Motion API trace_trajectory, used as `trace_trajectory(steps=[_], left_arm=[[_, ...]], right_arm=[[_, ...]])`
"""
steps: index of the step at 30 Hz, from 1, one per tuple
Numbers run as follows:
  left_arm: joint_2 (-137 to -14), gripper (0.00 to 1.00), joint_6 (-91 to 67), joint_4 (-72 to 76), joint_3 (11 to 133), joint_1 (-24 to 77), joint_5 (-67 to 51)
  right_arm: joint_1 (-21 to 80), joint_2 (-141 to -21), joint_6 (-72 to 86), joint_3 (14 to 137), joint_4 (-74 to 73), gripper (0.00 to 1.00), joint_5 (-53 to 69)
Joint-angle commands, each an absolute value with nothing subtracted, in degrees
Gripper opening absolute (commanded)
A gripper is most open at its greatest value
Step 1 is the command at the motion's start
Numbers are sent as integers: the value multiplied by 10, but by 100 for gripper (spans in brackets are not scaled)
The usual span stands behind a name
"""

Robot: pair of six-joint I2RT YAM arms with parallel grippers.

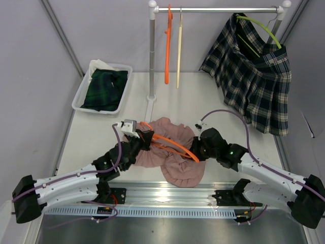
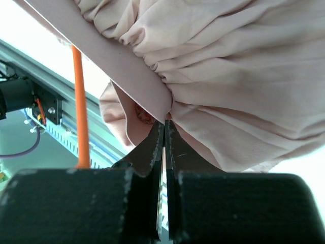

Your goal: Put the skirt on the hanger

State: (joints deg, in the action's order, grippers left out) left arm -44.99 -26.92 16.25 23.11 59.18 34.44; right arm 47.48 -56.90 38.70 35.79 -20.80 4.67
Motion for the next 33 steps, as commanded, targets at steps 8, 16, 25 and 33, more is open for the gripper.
trace_trajectory(steps=[8, 16, 25, 33], left_arm=[[-453, 0, -263, 127, 266, 563, 417], [-467, 0, -272, 108, 276, 561, 442], [-494, 0, -302, 74, 315, 542, 466], [-490, 0, -308, 63, 301, 530, 465]], right_arm=[[462, -514, 356, 417, -326, 0, -21], [459, -506, 342, 461, -366, 0, -21], [462, -499, 334, 465, -399, 0, -35], [456, -488, 334, 471, -413, 0, -51]])
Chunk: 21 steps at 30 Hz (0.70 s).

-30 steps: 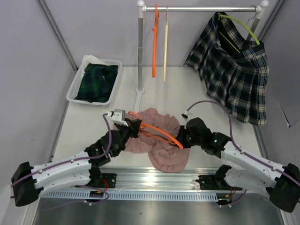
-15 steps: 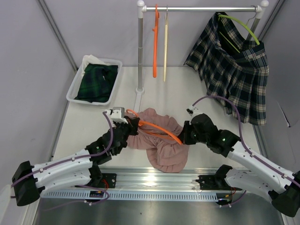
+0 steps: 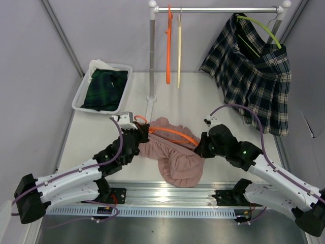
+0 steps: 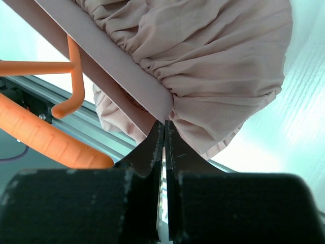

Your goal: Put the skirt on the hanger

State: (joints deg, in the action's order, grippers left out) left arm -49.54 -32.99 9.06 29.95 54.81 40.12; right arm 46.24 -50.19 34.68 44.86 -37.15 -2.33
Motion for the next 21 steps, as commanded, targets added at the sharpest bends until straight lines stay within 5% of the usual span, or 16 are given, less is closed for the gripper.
trace_trajectory(steps=[1, 21], left_arm=[[-487, 0, -306, 65, 297, 530, 465], [-505, 0, -315, 68, 259, 529, 475]], right_arm=[[455, -490, 333, 474, -413, 0, -49], [430, -512, 319, 548, -459, 0, -67]])
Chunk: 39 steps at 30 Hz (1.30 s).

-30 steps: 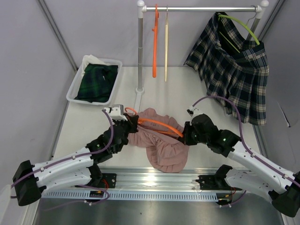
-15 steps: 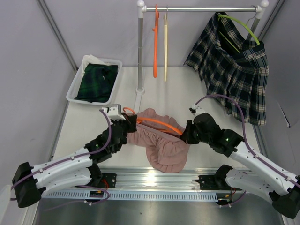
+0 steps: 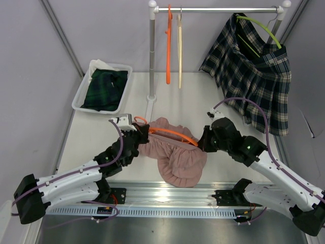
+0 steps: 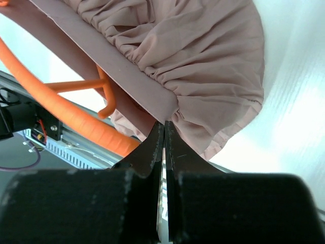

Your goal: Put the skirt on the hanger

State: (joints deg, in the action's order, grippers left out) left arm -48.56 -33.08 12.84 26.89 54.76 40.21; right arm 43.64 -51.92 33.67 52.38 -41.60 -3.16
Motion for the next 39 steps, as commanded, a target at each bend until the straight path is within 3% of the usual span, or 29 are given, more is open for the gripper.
trace_trajectory(steps=[1, 20, 39], left_arm=[[-513, 0, -316, 68, 262, 528, 475], [-543, 0, -323, 62, 259, 517, 482], [-571, 0, -290, 61, 263, 525, 511]], right_arm=[[430, -509, 320, 549, -464, 0, -68], [426, -506, 319, 575, -502, 0, -86], [474, -610, 292, 707, -560, 0, -153]])
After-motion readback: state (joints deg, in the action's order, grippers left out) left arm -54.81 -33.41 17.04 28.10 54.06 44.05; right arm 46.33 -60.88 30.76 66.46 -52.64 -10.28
